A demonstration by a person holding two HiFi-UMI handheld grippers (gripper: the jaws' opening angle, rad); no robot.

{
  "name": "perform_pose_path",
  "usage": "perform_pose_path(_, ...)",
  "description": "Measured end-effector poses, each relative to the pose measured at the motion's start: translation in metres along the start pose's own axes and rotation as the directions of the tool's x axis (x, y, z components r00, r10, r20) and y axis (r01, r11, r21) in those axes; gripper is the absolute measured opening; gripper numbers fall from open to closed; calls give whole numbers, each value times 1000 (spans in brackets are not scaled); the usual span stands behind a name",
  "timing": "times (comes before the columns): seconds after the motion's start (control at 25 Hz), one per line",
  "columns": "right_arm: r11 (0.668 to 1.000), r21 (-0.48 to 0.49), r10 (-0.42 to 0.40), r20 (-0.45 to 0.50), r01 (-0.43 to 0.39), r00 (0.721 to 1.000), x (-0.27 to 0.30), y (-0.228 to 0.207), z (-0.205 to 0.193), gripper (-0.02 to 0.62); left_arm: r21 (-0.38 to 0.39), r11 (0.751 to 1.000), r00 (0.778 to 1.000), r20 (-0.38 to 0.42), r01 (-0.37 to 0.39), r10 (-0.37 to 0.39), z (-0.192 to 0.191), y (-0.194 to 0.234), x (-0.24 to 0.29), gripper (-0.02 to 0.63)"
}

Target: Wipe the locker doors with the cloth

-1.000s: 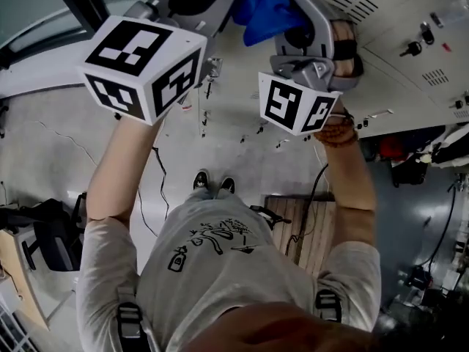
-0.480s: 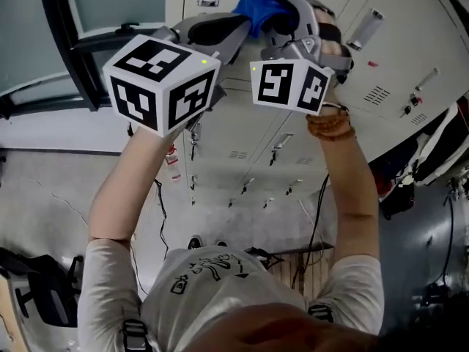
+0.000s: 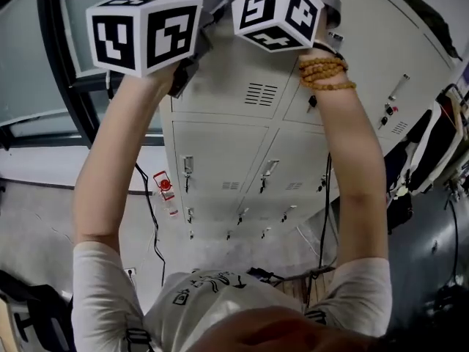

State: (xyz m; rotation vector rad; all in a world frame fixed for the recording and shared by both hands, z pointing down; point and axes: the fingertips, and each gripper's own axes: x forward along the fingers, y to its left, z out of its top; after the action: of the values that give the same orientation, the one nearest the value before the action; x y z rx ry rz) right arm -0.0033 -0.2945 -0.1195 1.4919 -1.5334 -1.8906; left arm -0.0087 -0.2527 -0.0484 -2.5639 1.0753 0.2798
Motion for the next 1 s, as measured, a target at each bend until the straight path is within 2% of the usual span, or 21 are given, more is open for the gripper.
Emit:
perform_pose_path(0.16, 999, 10, -38, -23, 38, 999, 7, -32, -7, 29, 12, 1000, 1000, 2, 2, -2, 12, -3, 13, 2)
perform_pose_path(0.4, 996, 28, -78, -50, 79, 996, -20, -21, -47, 29, -7, 1000, 999, -36, 24, -25, -20, -15, 31, 2)
perform_pose_path(0.6, 997, -3, -74, -43, 74, 996, -60, 27, -63, 29, -46, 998, 997, -69, 40, -43, -60, -30, 29, 2)
perform_pose_path(0.72, 999, 38, -33, -35, 34, 999, -83, 64, -66, 29, -81, 996, 996, -78, 37, -43, -86, -37, 22, 2)
perform_pose_path(0.84, 997, 81, 18, -28, -16, 999, -108, 106, -69, 29, -115, 993, 993, -113, 0, -13, -118, -41, 10, 2)
perform_pose_path(1.0, 993, 114, 34, -23, -31, 999, -131, 144, -75, 29, -117, 992, 990, -139, -43, 26, -153, -39, 0, 2)
